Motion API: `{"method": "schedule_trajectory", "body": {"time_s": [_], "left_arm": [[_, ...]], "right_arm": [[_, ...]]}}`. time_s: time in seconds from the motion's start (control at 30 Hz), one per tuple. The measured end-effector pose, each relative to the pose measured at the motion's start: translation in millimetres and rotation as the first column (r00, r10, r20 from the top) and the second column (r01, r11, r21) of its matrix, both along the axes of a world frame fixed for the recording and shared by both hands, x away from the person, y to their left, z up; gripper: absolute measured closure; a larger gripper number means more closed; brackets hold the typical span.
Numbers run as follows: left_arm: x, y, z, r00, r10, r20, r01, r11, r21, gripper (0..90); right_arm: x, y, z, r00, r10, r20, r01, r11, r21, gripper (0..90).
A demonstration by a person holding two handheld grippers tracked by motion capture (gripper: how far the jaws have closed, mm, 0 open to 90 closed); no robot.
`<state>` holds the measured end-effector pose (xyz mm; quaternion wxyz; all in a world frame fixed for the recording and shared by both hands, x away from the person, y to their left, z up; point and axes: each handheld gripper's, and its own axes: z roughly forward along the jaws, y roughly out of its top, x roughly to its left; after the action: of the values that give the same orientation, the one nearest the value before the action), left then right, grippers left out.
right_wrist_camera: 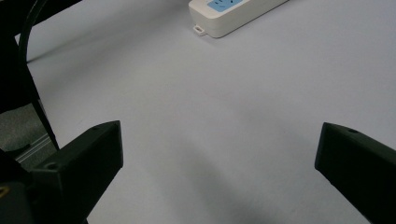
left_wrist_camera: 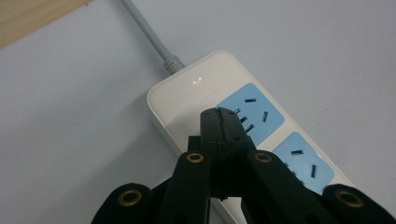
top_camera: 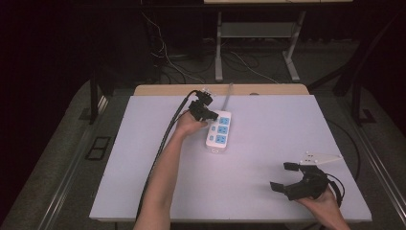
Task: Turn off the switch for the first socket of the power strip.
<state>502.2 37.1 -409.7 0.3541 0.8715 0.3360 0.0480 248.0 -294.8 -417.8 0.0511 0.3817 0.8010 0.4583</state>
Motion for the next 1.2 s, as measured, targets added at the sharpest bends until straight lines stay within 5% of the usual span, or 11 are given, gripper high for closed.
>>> {"method": "schedule_trajectory", "body": {"time_s": [0.43,0.73,0.93,1.2], "left_arm": [[-14.9,20.5,17.9,0.9978,0.012,0.066,-0.008,0.998,-0.062,88.6],[-35.0,41.7,27.5,0.9953,0.018,0.095,-0.006,0.993,-0.118,75.1],[-48.1,56.7,31.7,0.9967,0.023,0.078,-0.012,0.9903,-0.138,38.0],[-69.1,78.0,38.8,0.9952,0.044,0.087,-0.029,0.9854,-0.168,13.3]], "right_arm": [[0.4,-1.6,0.5,1.0,-0.006,0.006,0.006,1.0,0.006,0.8],[0.6,-1.0,0.6,0.9999,-0.006,0.008,0.006,1.0,0.005,0.8],[0.6,-0.3,0.8,0.9999,-0.005,0.009,0.005,1.0,0.003,0.8],[-0.6,-0.1,1.3,0.9999,-0.004,0.01,0.004,1.0,0.008,0.8]]}}
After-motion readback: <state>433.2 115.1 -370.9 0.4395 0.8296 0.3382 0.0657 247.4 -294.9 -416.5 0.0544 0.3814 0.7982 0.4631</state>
